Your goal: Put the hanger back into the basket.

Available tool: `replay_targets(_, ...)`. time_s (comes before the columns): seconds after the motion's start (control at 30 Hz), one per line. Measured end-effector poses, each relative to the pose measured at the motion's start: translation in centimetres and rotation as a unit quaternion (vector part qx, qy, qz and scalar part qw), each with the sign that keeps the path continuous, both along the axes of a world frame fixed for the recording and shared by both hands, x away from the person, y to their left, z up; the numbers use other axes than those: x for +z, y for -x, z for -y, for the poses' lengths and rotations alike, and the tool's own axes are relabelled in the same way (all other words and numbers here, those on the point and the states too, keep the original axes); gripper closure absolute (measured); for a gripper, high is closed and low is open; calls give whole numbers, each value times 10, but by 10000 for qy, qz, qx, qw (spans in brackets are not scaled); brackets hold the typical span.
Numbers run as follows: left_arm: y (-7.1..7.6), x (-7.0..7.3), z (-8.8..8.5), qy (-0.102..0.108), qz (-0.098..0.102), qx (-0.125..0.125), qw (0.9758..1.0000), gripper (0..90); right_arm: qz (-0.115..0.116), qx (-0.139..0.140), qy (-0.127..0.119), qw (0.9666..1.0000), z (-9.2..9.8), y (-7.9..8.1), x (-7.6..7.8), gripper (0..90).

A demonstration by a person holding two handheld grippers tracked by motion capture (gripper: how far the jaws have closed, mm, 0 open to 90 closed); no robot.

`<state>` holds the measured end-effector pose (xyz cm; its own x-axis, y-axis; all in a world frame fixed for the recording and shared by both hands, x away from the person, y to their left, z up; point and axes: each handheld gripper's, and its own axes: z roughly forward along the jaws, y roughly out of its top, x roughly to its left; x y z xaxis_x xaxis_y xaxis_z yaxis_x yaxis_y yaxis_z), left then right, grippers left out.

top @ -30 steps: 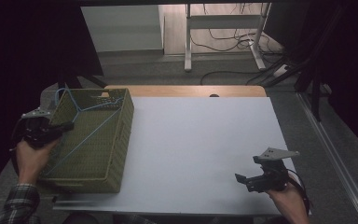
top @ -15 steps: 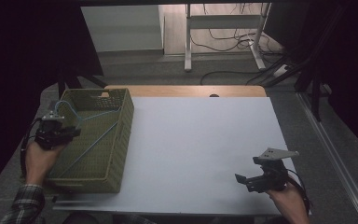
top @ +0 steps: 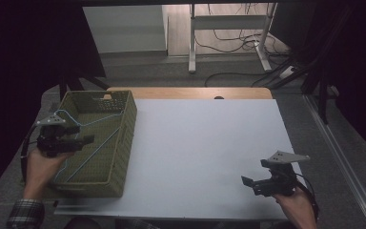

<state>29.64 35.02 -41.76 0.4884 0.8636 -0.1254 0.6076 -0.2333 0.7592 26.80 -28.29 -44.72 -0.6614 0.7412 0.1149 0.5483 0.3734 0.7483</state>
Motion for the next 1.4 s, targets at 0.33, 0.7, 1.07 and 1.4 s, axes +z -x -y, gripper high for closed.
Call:
replay_targets(0.33,24,13,28,512,197,-535,9971,131,5,-8,-57,10000,0,3,2,12)
replay_targets(0.7,41,7,66,659,359,-931,9928,63,32,17,-31,10000,0,7,4,9)
replay_targets(1.07,57,-8,93,359,507,-1096,9920,23,-12,17,-28,10000,1,10,0,9)
replay_targets(1.4,64,-30,100,200,369,-1011,9940,8,-33,93,78,9999,-3,10,-4,5)
